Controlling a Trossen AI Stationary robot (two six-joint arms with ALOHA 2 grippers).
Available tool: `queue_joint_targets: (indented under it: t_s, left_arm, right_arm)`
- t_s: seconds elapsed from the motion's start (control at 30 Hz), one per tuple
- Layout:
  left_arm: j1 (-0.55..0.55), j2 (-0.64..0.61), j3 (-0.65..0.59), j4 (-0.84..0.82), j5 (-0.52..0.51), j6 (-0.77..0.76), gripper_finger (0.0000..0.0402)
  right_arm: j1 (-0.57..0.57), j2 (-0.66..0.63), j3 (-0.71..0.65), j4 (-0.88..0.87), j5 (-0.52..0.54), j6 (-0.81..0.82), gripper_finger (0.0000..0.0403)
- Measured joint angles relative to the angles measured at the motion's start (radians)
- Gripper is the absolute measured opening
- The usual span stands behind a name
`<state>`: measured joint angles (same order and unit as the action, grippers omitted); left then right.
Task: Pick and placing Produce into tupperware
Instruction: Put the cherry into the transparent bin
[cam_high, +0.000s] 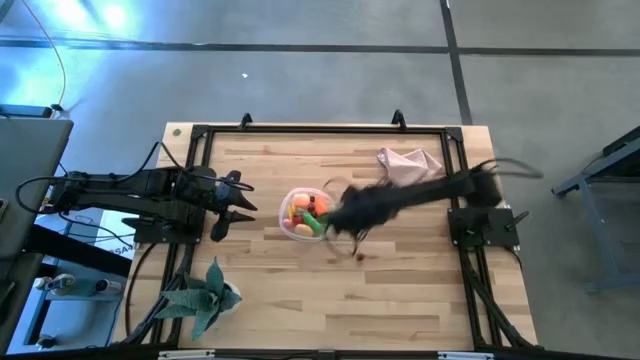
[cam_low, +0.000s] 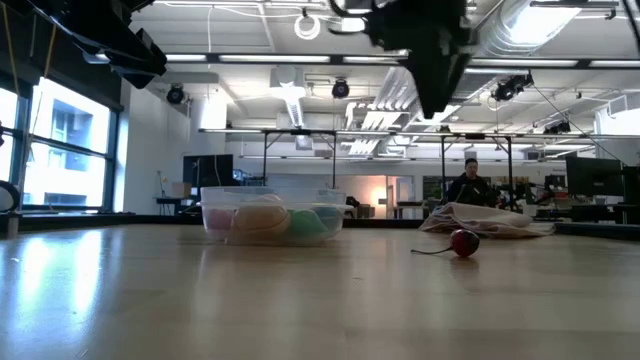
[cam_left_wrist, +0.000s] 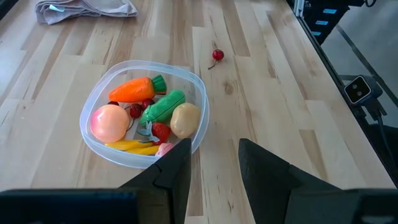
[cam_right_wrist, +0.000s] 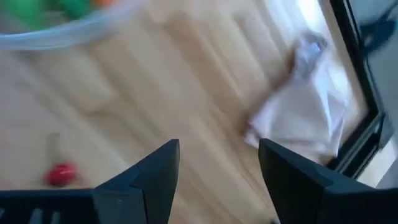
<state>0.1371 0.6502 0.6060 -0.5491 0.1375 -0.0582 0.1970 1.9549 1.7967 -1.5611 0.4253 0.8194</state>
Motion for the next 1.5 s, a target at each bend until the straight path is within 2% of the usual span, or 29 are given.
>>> queue_joint_targets:
  t_s: [0.1, 0.3, 0.4, 0.5, 0.57, 0.67, 0.9, 1.17, 1.5]
  left_arm:
    - [0.0, 0.0, 0.0, 0.0, 0.0, 0.0, 0.0122]
    - [0.0, 0.0, 0.0, 0.0, 0.0, 0.0, 0.0122]
    - [0.0, 0.0, 0.0, 0.0, 0.0, 0.0, 0.0122]
    - [0.0, 0.0, 0.0, 0.0, 0.0, 0.0, 0.0122]
    - [0.0, 0.0, 0.0, 0.0, 0.0, 0.0, 0.0122]
    - [0.0, 0.0, 0.0, 0.0, 0.0, 0.0, 0.0122]
    - [0.0, 0.0, 0.0, 0.0, 0.0, 0.0, 0.0122]
    - [0.0, 0.0, 0.0, 0.0, 0.0, 0.0, 0.0122]
    - [0.0, 0.0, 0.0, 0.0, 0.0, 0.0, 0.0122]
  right_arm:
    - [-0.069, -0.187, -0.218, 0.135, -0.041, 0.02, 0.021]
    - [-0.084, -0.511, -0.667, 0.556, -0.333, 0.198, 0.021]
    - [-0.049, -0.59, -0.827, 0.752, -0.409, 0.237, 0.021]
    - [0.001, -0.597, -0.922, 0.909, -0.429, 0.214, 0.021]
    - [0.029, -0.585, -0.945, 0.96, -0.42, 0.193, 0.021]
    - [0.073, -0.55, -0.95, 0.984, -0.353, 0.141, 0.021]
    - [0.188, -0.415, -0.85, 0.983, -0.101, -0.042, 0.021]
    - [0.278, -0.248, -0.741, 0.96, -0.04, -0.101, 0.021]
    - [0.314, -0.226, -0.751, 0.978, -0.045, -0.118, 0.021]
